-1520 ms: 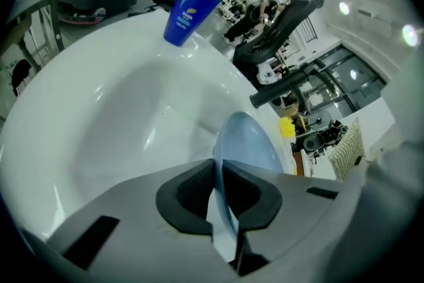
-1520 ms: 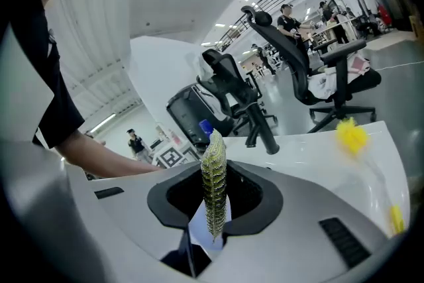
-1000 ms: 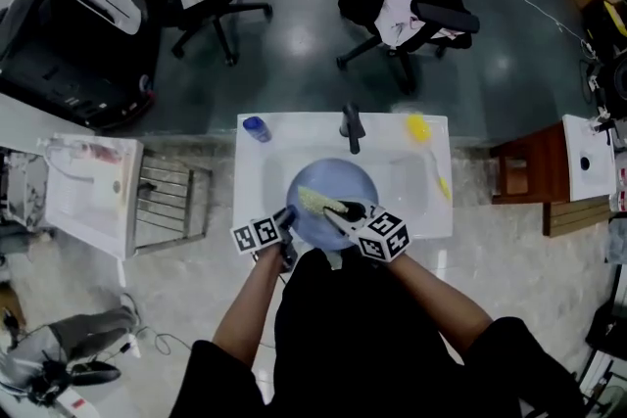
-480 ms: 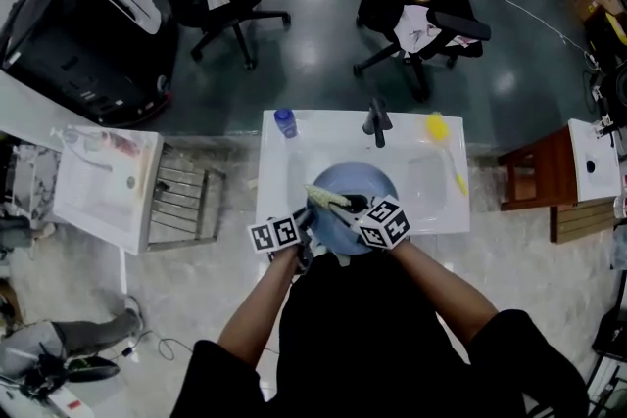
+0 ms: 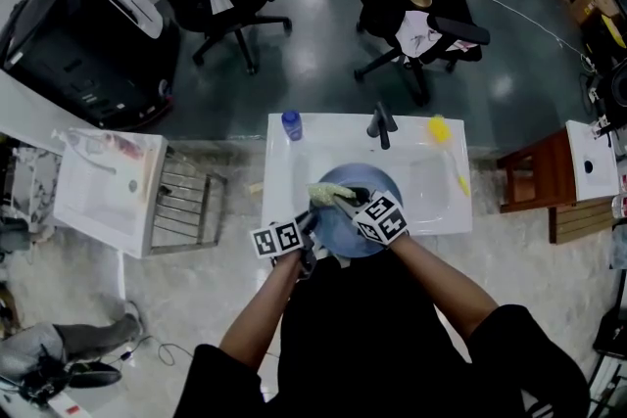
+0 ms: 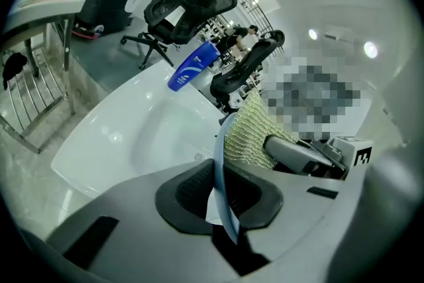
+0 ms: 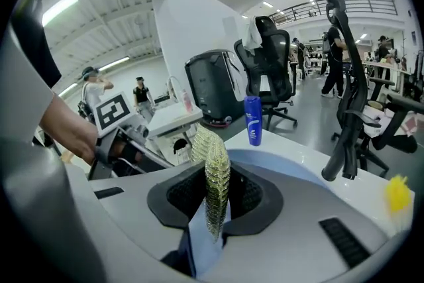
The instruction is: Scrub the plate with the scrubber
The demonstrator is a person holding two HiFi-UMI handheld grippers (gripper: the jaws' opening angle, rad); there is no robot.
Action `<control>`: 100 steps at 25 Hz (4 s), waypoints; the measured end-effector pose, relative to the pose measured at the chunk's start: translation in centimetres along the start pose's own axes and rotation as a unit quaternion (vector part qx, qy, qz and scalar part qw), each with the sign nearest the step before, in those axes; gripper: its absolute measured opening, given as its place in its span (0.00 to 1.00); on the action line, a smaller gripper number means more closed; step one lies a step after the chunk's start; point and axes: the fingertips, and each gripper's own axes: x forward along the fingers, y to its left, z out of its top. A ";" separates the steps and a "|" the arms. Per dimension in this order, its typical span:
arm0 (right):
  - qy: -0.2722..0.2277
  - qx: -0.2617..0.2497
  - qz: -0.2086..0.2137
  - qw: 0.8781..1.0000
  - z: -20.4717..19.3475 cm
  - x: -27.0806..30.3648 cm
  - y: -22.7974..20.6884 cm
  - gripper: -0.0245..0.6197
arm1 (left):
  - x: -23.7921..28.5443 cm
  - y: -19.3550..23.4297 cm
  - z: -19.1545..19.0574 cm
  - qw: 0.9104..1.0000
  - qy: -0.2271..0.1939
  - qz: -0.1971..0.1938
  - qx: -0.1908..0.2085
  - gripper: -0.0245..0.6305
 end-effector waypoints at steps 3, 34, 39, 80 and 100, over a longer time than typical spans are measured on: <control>0.013 -0.010 -0.023 1.000 0.0 0.5 -0.6 0.14 | -0.3 -0.4 -0.2 1.000 0.005 -0.003 0.011 0.07; 0.038 -0.065 -0.191 0.979 -1.2 -0.3 -5.1 0.14 | -0.3 -1.8 -2.2 0.999 0.019 -0.026 0.001 0.10; 0.044 -0.079 -0.206 0.974 -1.1 -0.6 -5.7 0.14 | -0.5 -1.6 -2.2 1.000 0.014 -0.024 -0.002 0.10; 0.076 -0.082 -0.310 0.944 -4.7 -6.5 -11.6 0.14 | 0.0 -2.3 -2.5 0.999 0.018 -0.038 -0.017 0.13; 0.110 -0.065 -0.305 0.944 -8.8 -10.0 -12.6 0.14 | 1.0 -2.9 -3.5 0.998 0.041 -0.049 -0.018 0.14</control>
